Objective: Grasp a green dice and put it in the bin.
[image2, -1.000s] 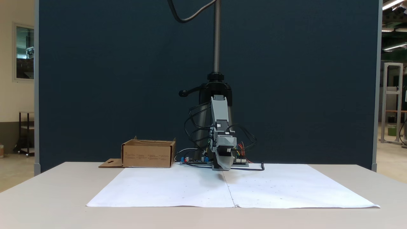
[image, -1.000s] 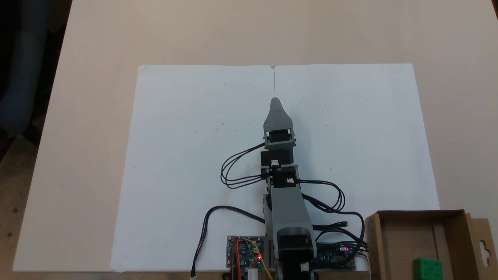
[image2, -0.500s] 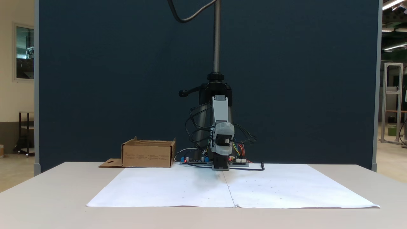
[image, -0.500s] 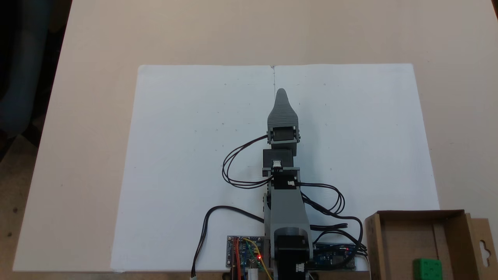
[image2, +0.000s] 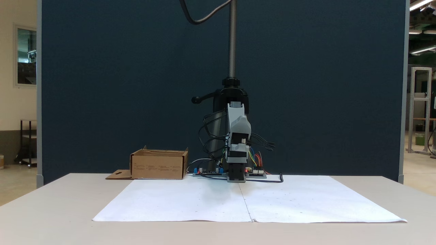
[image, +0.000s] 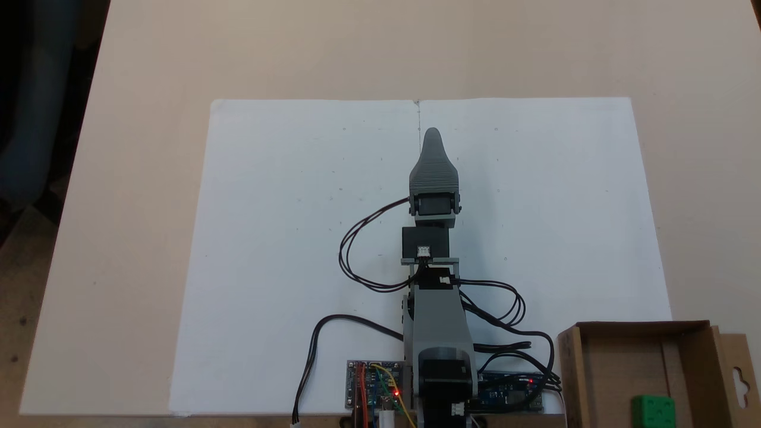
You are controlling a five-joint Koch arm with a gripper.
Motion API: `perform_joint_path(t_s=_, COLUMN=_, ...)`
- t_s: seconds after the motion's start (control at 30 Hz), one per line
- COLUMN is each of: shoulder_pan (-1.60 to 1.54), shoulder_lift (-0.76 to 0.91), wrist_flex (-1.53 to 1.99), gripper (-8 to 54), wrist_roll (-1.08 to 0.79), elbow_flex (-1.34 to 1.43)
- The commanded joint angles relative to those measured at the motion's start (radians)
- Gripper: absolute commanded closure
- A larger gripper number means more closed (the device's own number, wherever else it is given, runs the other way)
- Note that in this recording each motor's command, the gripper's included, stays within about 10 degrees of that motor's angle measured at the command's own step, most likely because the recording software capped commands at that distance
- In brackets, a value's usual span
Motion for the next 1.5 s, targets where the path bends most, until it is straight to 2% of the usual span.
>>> perform_joint_path(t_s=0.0, shoulder_pan=-0.003, shoulder_lift=0.120, wrist_flex=-0.171, gripper=4.8, wrist_roll=-0.023, elbow_flex=0.075)
perform_joint_path(t_s=0.8, shoulder_pan=-0.011, shoulder_lift=0.112, wrist_flex=-0.198, gripper=1.0, wrist_roll=-0.021, elbow_flex=0.074)
perform_joint_path(t_s=1.47, shoulder_pan=0.032, shoulder_lift=0.110, wrist_flex=-0.169, gripper=1.0, wrist_roll=-0.028, elbow_flex=0.074)
